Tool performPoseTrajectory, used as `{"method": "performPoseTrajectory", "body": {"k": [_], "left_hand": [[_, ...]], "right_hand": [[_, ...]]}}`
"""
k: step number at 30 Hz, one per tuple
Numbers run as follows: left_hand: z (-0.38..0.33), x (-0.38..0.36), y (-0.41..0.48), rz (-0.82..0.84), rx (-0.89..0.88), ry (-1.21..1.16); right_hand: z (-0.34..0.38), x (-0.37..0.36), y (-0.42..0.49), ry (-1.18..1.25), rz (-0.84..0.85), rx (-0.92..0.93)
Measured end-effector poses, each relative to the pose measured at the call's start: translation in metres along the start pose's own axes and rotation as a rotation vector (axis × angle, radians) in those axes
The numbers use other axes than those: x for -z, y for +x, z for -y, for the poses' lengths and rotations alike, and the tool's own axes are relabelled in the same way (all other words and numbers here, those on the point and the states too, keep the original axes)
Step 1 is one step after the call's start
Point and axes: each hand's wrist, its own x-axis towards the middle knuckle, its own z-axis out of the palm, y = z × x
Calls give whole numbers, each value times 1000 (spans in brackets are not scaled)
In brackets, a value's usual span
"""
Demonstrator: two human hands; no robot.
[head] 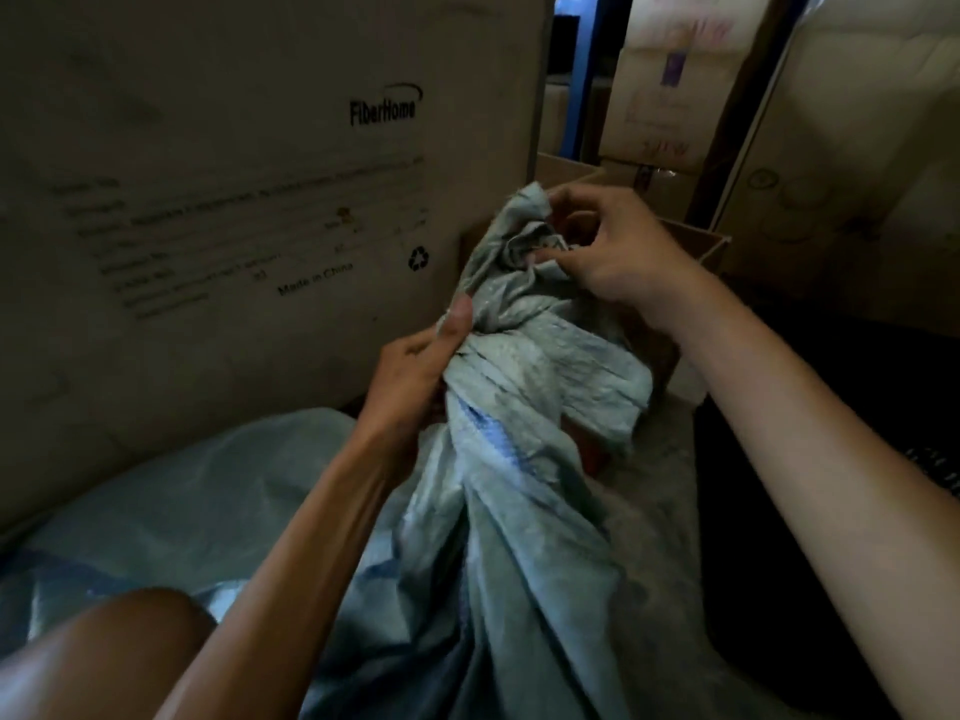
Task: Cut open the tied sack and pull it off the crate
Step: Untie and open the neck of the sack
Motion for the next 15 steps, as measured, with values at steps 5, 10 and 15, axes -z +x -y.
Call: {"method": "performPoseTrajectory", "body": {"k": [5, 10, 15], "left_hand": [[-2, 9, 4, -223, 79, -91], [5, 1, 2, -308, 62, -95], [-4, 2, 5, -284, 178, -247]], "right_hand": [[33, 0, -38, -165, -418, 153], [38, -44, -92, -295, -123, 163], [6, -73, -92, -438, -178, 32]]}}
